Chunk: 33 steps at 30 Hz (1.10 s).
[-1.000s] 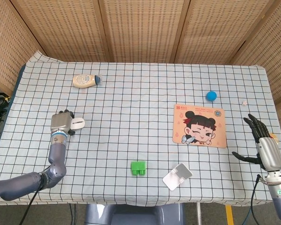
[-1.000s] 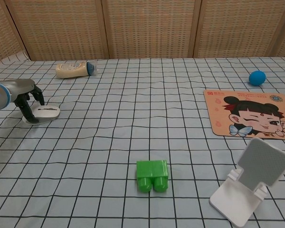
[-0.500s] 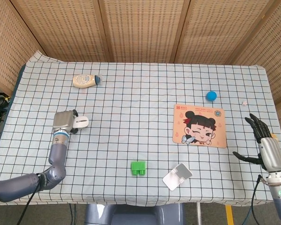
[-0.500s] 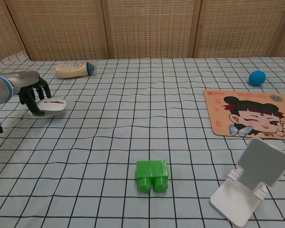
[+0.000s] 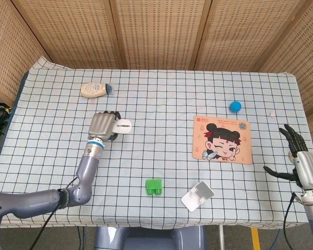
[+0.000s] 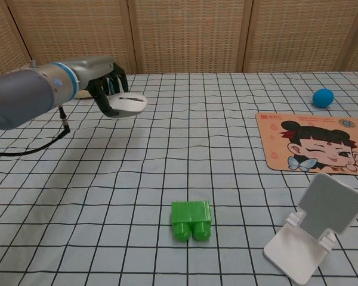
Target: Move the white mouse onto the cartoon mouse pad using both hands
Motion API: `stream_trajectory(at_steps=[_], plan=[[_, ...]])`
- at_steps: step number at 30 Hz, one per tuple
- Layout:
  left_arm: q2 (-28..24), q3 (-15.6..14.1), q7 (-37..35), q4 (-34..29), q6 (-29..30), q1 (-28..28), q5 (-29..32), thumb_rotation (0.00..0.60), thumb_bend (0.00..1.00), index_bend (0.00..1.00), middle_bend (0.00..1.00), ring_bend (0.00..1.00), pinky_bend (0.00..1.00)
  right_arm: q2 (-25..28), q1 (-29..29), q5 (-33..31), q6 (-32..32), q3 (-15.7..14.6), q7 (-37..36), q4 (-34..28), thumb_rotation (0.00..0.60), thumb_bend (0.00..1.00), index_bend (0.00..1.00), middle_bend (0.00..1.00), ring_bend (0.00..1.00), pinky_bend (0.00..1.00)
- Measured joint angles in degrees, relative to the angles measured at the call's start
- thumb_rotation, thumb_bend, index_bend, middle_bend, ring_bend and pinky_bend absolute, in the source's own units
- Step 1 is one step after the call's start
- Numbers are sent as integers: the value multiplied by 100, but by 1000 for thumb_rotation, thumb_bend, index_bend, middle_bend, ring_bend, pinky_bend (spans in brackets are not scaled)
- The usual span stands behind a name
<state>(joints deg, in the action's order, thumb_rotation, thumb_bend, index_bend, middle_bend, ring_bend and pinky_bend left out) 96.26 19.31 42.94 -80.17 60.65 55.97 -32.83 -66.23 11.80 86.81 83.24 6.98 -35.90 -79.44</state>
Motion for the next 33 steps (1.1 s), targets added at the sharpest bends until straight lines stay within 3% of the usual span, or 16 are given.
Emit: stream_trajectory(at_steps=[9,14,18,19,23,33], plan=[[914,257,227,776,-163,767,73,600,524,529,336,313,391,10,-8,-49,-17,32,-122,60,600,132,34,0,0,0],[1443,419,378,1333,-337,1218,270,600,514,467,270,275,357,9,-7,-76,-40,48,-195,105,600,132,34,0,0,0],[1714,482,489,1643,-476,1444,408,600,333,217,17,34,138,3,-5,-106,-69,59,-246,150,600,131,34,0,0,0],[1757,492,526,1701,-532,1490,460,600,290,174,1,10,99,2,-4,-112,-78,62,-260,163,600,131,34,0,0,0],[1773,522,524,1703,-613,1530,524,600,231,97,0,0,2,-8,-4,-136,-94,74,-258,186,600,131,34,0,0,0],[1221,346,201,958,-429,1056,305,600,231,93,0,0,0,-18,-26,-173,-74,101,-184,193,600,132,34,0,0,0]])
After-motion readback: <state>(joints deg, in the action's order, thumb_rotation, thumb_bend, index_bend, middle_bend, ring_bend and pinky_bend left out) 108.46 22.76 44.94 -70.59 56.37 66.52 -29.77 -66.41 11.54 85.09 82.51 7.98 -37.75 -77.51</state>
